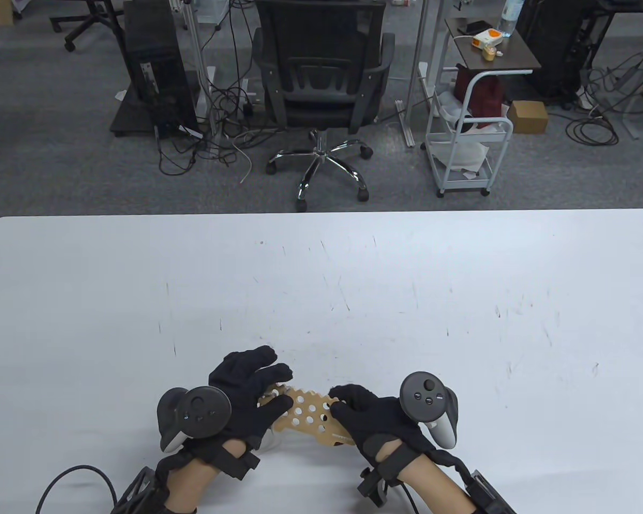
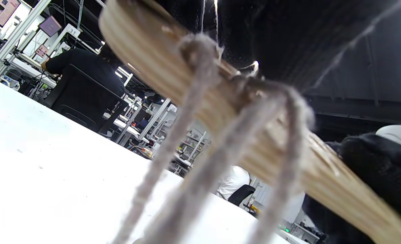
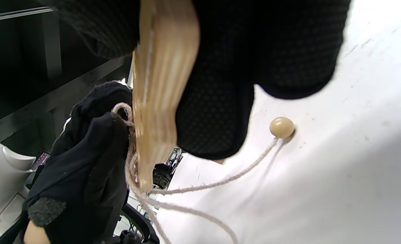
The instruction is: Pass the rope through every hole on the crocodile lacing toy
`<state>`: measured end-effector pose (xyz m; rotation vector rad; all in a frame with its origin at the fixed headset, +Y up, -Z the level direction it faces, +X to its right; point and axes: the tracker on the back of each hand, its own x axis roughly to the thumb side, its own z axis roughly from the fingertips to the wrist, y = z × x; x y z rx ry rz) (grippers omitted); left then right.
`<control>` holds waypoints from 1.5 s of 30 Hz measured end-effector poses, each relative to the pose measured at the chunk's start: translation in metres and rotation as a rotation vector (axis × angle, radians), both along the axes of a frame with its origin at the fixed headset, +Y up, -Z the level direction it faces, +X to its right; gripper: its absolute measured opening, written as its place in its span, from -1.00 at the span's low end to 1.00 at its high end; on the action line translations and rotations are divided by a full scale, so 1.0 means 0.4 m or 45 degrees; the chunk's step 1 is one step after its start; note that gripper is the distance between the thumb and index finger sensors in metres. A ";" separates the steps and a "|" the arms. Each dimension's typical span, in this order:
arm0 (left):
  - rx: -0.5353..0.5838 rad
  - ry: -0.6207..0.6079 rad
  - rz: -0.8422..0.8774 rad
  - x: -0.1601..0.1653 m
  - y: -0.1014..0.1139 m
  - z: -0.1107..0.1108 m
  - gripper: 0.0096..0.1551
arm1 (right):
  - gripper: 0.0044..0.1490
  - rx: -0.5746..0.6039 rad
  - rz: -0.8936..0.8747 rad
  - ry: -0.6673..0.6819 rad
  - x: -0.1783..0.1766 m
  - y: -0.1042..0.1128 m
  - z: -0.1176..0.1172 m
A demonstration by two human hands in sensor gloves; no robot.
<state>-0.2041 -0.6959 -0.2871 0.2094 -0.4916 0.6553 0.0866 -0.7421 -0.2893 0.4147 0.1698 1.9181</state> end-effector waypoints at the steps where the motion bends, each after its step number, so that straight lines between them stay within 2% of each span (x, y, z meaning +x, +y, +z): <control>1: 0.001 0.005 0.012 -0.002 0.001 0.000 -0.30 | -0.39 -0.002 -0.003 -0.004 0.002 0.000 -0.001; 9: 0.012 0.088 0.093 -0.050 0.023 -0.009 -0.31 | -0.40 -0.020 -0.044 -0.035 0.016 0.002 -0.007; 16: -0.005 0.240 0.194 -0.104 0.026 -0.025 -0.37 | -0.40 -0.024 -0.066 -0.060 0.026 0.004 -0.011; 19: -0.063 0.300 0.244 -0.122 0.016 -0.035 -0.39 | -0.40 -0.023 -0.083 -0.070 0.031 0.007 -0.013; 22: -0.216 0.335 0.250 -0.130 -0.005 -0.048 -0.35 | -0.40 -0.022 -0.096 -0.073 0.035 0.011 -0.013; 27: -0.332 0.297 0.193 -0.117 -0.039 -0.067 -0.36 | -0.40 -0.018 -0.110 -0.068 0.038 0.015 -0.014; 31: -0.417 0.197 0.080 -0.082 -0.064 -0.072 -0.35 | -0.40 -0.021 -0.130 -0.064 0.039 0.016 -0.014; 36: -0.442 0.106 -0.007 -0.049 -0.083 -0.072 -0.35 | -0.40 -0.032 -0.160 -0.038 0.038 0.017 -0.013; 42: -0.503 -0.082 -0.025 -0.013 -0.102 -0.071 -0.37 | -0.41 -0.036 -0.181 -0.034 0.038 0.019 -0.012; 45: -0.529 -0.105 -0.035 -0.005 -0.107 -0.068 -0.37 | -0.41 -0.039 -0.189 -0.034 0.038 0.020 -0.011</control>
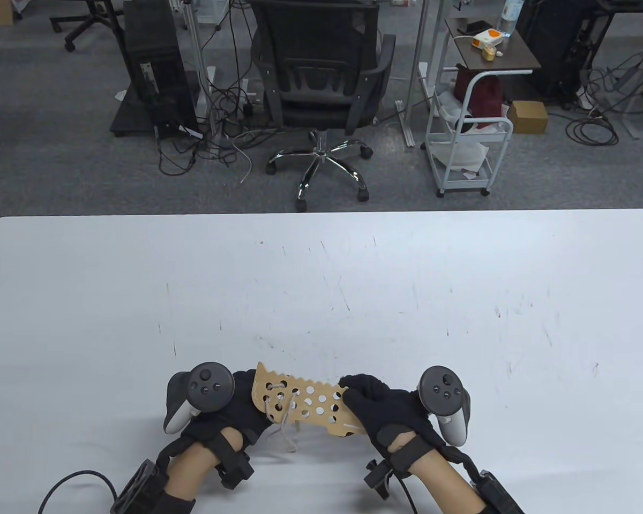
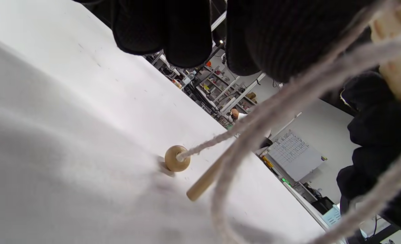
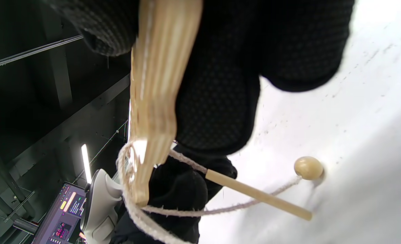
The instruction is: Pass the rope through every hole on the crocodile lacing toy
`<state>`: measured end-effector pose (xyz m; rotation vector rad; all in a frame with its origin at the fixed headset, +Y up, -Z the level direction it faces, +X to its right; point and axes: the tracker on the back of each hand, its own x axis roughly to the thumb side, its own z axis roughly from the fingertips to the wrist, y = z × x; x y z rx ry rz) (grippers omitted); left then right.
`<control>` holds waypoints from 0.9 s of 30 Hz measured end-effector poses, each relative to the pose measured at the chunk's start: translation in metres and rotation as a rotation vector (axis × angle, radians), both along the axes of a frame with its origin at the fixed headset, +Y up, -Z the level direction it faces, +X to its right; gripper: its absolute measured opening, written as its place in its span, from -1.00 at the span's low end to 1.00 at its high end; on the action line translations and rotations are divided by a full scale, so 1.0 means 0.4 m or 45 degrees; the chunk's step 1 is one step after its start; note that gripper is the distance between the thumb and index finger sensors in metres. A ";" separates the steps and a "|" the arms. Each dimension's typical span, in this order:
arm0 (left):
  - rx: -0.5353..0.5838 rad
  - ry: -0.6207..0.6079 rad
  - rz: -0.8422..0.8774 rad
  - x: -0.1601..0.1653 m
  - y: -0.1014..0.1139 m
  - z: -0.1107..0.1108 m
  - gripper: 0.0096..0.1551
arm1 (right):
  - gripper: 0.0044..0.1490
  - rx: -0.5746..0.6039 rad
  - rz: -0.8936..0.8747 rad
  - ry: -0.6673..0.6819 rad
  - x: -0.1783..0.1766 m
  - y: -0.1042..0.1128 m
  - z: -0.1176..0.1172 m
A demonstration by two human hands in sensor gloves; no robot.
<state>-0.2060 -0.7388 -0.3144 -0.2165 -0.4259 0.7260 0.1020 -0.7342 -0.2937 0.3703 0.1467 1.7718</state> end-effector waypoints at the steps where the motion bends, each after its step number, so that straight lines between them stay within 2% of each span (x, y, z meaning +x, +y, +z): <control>1: -0.010 -0.012 -0.001 0.002 -0.001 0.000 -0.36 | -0.41 0.000 -0.001 0.000 0.000 0.000 0.000; 8: -0.070 -0.074 0.047 0.014 -0.008 0.004 -0.35 | -0.40 -0.016 -0.034 0.006 -0.001 0.001 0.002; 13: -0.107 -0.096 0.062 0.027 -0.020 0.005 -0.49 | -0.40 -0.039 -0.063 0.021 -0.004 0.001 0.005; 16: -0.082 -0.103 0.040 0.029 -0.019 0.005 -0.50 | -0.40 -0.037 -0.055 0.008 -0.001 0.002 0.005; 27: 0.028 0.098 0.114 -0.021 0.008 -0.003 -0.51 | -0.40 -0.043 -0.046 -0.048 0.020 0.000 -0.006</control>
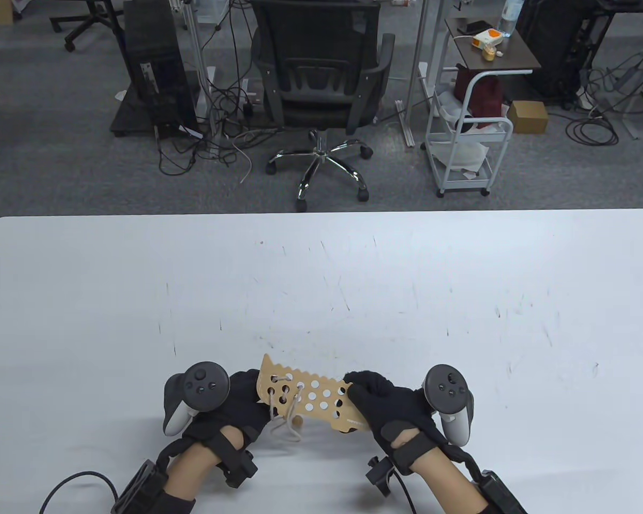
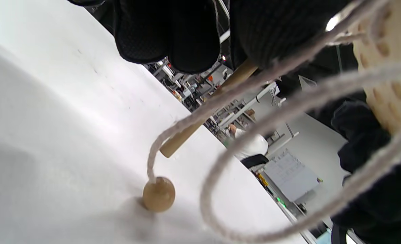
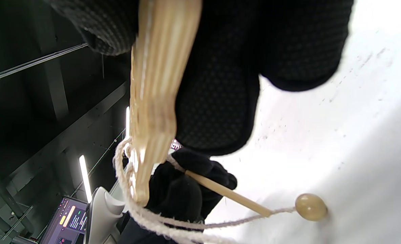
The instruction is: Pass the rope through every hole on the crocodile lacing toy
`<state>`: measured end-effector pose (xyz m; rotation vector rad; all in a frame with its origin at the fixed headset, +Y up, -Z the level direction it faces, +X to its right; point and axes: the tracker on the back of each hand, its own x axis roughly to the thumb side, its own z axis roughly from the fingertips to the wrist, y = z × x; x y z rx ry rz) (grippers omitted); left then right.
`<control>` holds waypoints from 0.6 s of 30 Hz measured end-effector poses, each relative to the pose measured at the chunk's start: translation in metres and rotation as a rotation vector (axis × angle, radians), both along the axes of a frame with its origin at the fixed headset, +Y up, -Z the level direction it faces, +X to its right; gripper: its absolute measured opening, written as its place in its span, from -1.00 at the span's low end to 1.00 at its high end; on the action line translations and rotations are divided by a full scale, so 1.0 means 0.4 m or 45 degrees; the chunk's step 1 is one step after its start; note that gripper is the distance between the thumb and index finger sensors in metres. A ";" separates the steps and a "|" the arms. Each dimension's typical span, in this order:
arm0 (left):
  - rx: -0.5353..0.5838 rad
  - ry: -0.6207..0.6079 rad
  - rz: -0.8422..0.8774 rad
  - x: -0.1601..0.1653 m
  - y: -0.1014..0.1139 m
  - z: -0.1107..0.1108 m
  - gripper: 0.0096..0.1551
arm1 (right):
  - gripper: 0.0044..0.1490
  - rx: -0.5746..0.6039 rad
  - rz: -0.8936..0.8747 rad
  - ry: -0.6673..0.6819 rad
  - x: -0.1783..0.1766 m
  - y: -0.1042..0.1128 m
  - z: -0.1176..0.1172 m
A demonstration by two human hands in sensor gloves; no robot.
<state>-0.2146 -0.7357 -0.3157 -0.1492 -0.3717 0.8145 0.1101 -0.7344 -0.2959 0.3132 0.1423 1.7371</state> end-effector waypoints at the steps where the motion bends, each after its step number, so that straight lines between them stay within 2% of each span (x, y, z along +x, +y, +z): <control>1: 0.017 0.029 0.007 -0.007 0.004 -0.001 -0.51 | -0.40 0.000 0.002 -0.007 0.002 0.000 -0.001; 10: 0.105 0.214 0.079 -0.060 0.029 -0.004 -0.51 | -0.40 -0.014 0.013 -0.065 0.026 -0.007 -0.016; 18: 0.137 0.302 0.120 -0.093 0.040 -0.008 -0.51 | -0.41 -0.038 0.003 -0.109 0.046 -0.013 -0.030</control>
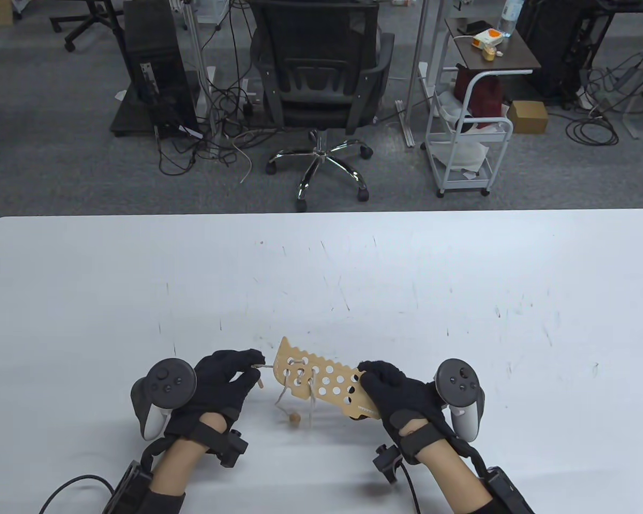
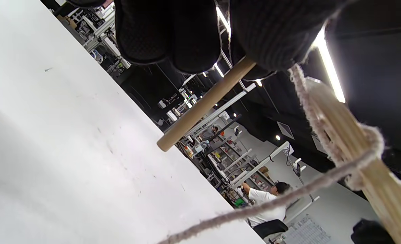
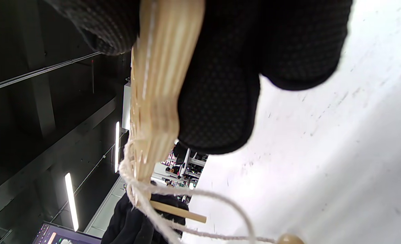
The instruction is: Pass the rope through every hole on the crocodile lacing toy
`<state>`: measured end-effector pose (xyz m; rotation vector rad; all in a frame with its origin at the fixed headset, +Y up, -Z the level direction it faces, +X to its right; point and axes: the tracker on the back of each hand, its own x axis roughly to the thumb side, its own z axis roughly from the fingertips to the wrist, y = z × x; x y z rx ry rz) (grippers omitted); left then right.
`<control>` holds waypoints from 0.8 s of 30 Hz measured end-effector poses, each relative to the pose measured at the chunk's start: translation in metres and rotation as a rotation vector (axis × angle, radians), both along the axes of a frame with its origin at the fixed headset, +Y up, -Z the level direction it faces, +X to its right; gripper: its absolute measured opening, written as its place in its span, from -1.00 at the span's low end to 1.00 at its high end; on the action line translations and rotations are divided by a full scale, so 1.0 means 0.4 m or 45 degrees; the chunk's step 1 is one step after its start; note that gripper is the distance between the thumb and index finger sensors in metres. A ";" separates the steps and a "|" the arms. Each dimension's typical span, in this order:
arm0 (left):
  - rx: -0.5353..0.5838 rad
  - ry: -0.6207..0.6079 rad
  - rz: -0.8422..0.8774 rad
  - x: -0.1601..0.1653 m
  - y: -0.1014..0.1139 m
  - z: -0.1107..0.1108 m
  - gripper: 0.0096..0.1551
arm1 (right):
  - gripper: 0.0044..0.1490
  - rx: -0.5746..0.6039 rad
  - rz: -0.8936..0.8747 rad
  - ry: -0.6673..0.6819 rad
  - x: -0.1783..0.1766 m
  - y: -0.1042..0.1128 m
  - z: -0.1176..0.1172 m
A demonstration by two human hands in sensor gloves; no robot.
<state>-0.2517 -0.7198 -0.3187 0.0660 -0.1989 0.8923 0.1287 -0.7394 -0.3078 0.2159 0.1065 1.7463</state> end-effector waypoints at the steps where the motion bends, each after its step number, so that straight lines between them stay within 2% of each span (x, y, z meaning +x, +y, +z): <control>1: 0.003 0.010 0.006 -0.005 0.001 -0.001 -0.51 | -0.40 -0.003 -0.001 -0.005 0.003 -0.001 -0.002; 24: 0.068 0.207 0.109 -0.094 0.017 -0.011 -0.51 | -0.41 -0.048 0.039 -0.165 0.072 -0.024 -0.045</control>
